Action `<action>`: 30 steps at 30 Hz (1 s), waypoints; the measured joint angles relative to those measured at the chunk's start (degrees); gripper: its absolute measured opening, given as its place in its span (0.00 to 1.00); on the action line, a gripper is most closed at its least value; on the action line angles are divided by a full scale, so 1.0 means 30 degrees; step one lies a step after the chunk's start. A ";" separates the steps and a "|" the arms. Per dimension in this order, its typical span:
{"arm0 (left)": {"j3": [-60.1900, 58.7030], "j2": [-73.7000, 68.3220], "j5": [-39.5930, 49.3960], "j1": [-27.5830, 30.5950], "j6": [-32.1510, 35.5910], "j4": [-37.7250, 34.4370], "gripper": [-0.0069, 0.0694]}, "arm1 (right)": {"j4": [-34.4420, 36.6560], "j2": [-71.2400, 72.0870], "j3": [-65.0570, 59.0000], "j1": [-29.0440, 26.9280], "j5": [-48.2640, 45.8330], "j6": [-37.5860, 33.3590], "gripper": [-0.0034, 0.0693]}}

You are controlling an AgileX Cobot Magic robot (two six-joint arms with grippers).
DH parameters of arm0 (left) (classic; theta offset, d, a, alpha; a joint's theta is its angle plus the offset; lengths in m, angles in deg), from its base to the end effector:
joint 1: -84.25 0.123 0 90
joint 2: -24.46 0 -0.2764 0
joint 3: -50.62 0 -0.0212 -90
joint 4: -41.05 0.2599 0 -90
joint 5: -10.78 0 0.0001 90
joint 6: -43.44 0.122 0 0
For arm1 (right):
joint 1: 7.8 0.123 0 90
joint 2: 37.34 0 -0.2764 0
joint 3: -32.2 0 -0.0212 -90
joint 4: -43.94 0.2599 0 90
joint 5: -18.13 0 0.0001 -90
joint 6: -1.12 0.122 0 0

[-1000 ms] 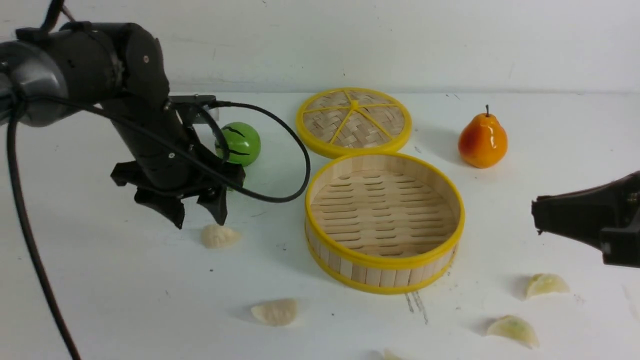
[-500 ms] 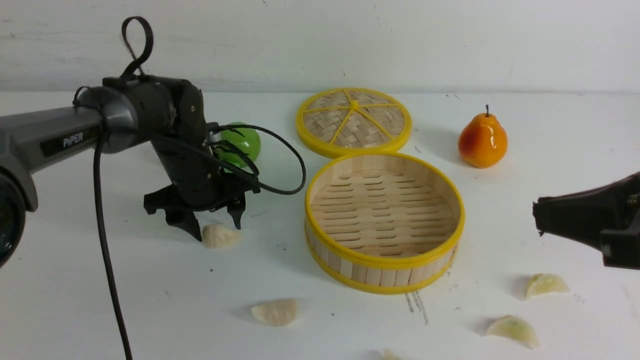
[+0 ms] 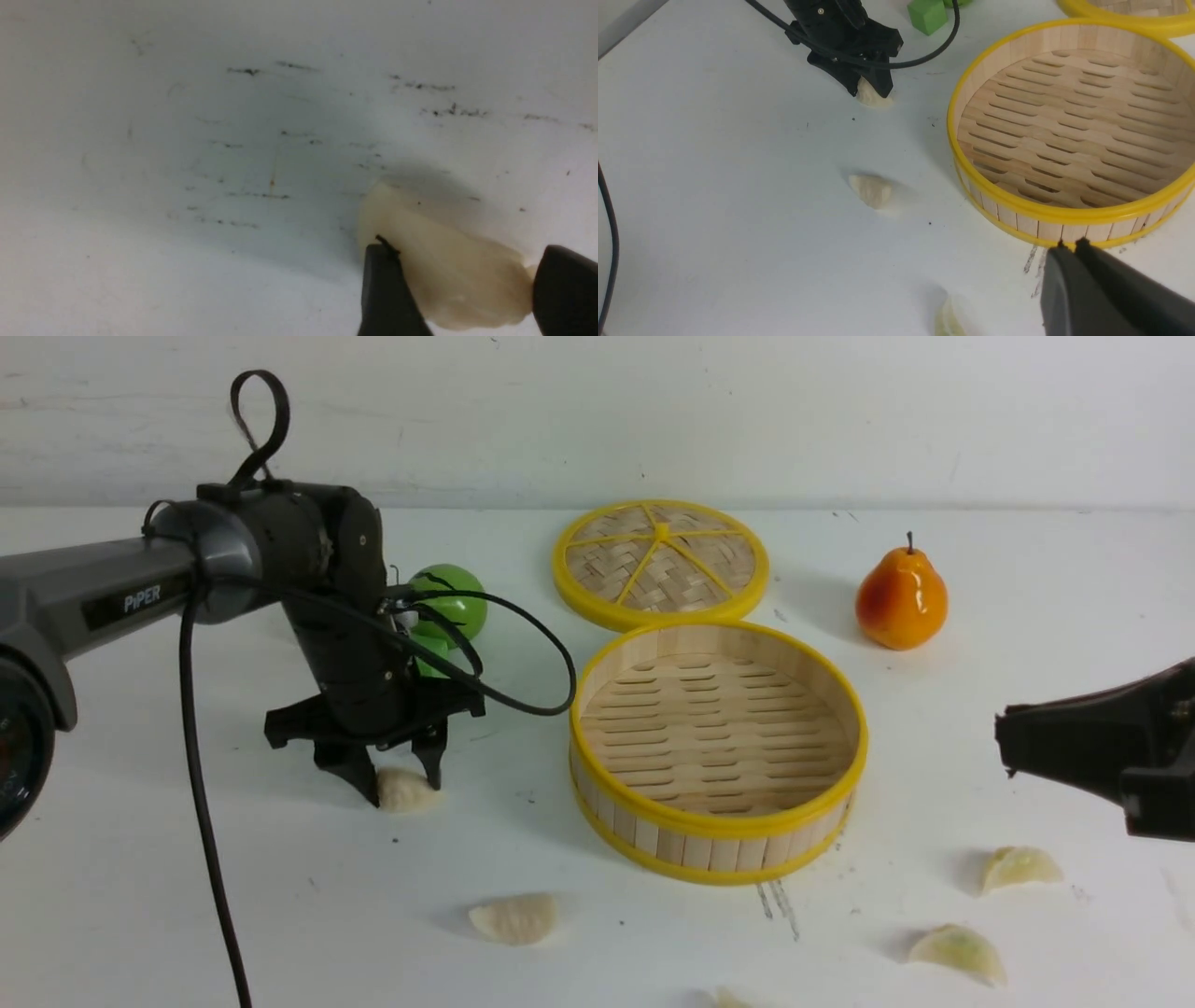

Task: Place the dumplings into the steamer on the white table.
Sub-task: 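Reach for and grasp a dumpling on the table with the left gripper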

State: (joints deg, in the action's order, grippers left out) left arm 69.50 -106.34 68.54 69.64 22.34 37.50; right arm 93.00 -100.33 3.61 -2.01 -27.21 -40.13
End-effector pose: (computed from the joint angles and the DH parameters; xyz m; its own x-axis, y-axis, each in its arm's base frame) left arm 0.4353 -0.1201 0.1350 -0.9782 -0.1482 -0.1456 -0.1316 0.9843 -0.1177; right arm 0.2112 0.0874 0.3240 -0.5517 -0.0890 -0.8293 -0.5442 0.7919 0.2771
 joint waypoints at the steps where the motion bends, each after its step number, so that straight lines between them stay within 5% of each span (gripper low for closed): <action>1: 0.0020 0.0000 0.0112 0.0000 0.0447 0.0000 0.59 | 0.0000 0.0000 0.0000 0.0000 -0.0017 0.0000 0.07; 9: 0.0020 0.0189 0.1656 0.0000 0.4771 -0.0314 0.52 | 0.0000 0.0000 0.0000 0.0000 -0.0272 0.0000 0.08; 13: 0.0020 0.0365 0.1973 0.0000 0.5726 -0.0420 0.14 | 0.0000 0.0000 0.0000 0.0000 -0.0290 0.0000 0.09; 19: 0.0020 0.0771 0.1977 0.0000 0.5864 -0.0402 0.07 | 0.0040 0.0000 0.0000 0.0000 -0.0290 0.0000 0.10; 30: 0.0020 0.0771 0.1734 0.0000 0.5614 -0.0402 0.11 | 0.0055 0.0000 0.0000 0.0000 -0.0290 0.0000 0.10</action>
State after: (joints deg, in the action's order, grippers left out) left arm 69.56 -104.02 73.75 69.64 39.19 36.29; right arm 93.17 -100.33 3.61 -2.01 -28.08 -40.13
